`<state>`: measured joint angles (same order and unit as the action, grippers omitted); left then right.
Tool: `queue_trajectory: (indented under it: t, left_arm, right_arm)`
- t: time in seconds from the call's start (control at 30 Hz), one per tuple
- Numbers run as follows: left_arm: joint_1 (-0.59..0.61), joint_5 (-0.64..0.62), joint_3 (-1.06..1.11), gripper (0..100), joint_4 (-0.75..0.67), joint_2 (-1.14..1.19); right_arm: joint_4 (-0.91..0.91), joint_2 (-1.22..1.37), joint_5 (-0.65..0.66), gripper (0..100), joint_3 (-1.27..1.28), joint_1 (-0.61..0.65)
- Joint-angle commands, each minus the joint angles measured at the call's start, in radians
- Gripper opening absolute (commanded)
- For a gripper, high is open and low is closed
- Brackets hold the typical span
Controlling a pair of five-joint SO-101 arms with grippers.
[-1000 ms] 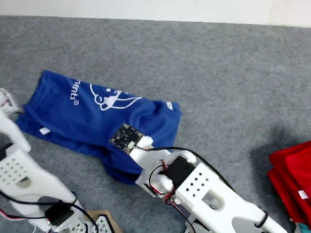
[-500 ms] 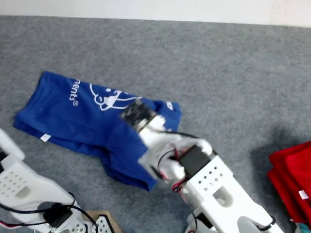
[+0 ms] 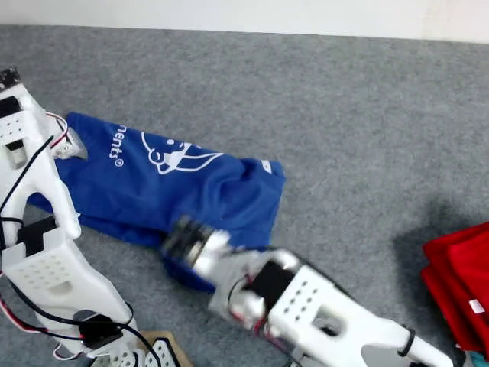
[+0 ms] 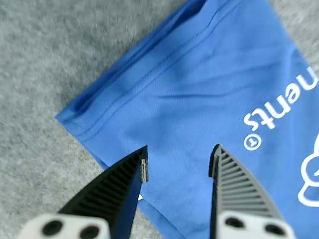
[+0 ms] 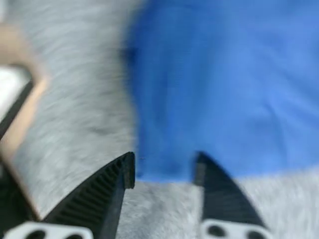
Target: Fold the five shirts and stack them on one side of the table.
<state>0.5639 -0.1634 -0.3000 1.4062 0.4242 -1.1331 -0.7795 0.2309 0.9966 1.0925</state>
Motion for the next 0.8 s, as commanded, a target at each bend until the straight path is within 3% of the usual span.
queue_trajectory:
  t: [0.0,0.2,0.4,0.6,0.77]
  left_arm:
    - [-0.062,-0.009,0.09,22,-0.041,-0.061]
    - [-0.093,-0.069,0.298,22,-0.27,-0.061]
    - [-0.015,-0.135,0.499,22,-0.539,-0.061]
    - [0.053,-0.135,0.527,22,-0.583,-0.053]
    - [0.064,-0.133,0.53,22,-0.583,-0.054]
  right_arm:
    - [0.024,-0.019,0.074,25.2,-0.005,0.088]
    - [0.031,-0.019,0.08,24.8,0.001,0.061]
    - [0.142,-0.019,0.127,24.8,0.119,0.071]
    - [0.263,-0.018,0.133,23.9,0.219,0.068]
    - [0.314,-0.021,0.133,5.1,0.22,-0.005]
